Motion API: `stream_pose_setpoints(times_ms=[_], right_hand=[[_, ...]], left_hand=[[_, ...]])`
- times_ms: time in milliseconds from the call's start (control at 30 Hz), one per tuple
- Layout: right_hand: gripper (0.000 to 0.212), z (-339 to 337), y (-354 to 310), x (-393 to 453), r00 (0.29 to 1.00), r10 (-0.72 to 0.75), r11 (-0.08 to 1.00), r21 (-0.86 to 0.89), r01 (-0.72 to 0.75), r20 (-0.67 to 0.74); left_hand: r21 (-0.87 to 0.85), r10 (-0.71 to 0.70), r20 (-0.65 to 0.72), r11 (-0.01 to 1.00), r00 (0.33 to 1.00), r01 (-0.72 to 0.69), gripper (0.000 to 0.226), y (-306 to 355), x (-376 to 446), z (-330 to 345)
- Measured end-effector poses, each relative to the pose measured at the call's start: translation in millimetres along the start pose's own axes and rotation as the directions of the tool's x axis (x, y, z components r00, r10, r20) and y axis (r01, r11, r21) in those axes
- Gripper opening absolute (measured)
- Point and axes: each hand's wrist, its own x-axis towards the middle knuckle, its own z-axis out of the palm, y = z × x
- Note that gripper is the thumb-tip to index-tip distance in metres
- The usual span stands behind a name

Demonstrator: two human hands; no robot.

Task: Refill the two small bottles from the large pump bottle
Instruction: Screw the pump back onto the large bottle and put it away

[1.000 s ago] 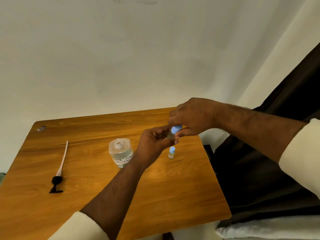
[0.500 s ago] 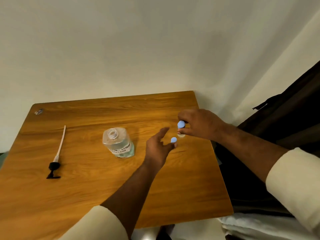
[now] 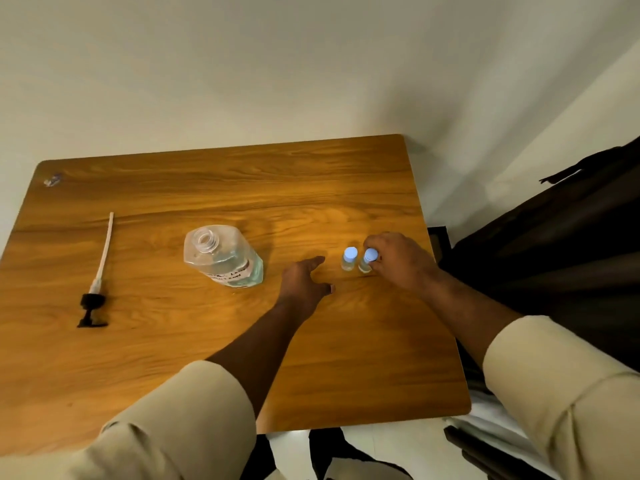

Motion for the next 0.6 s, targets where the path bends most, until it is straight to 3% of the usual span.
stream_pose_setpoints(times_ms=[100,233,300,433,600], right_hand=[[0.016,1,-2,1,1.000,0.029,1.000,0.002,-0.029,0.012],[0.066,-14,-7,0,0.995,0.077,0.981,-0.183,-0.064,0.063],[0.065,-29,-19,-2,1.000,0.016,0.973,-0.230,-0.013,0.014],[0.057,-45,-74,-9,0.984,-0.157,0.981,-0.128,0.145,-0.089],[0.043,-22,-165,-17,0.944,-0.322,0.945,-0.085,0.316,-0.076]], left_hand=[[-0.015,-0.014,0.016,1.000,1.000,0.015,0.072,-5,1,0],[-0.002,0.024,0.018,1.000,1.000,-0.024,0.072,-4,-1,-11],[-0.032,0.047,0.018,0.998,0.999,-0.047,0.071,-2,-6,-20],[-0.084,0.112,-0.012,0.990,0.994,-0.113,0.066,-6,-32,-49],[-0.115,0.093,0.018,0.989,0.996,-0.090,0.055,-46,-78,-88]])
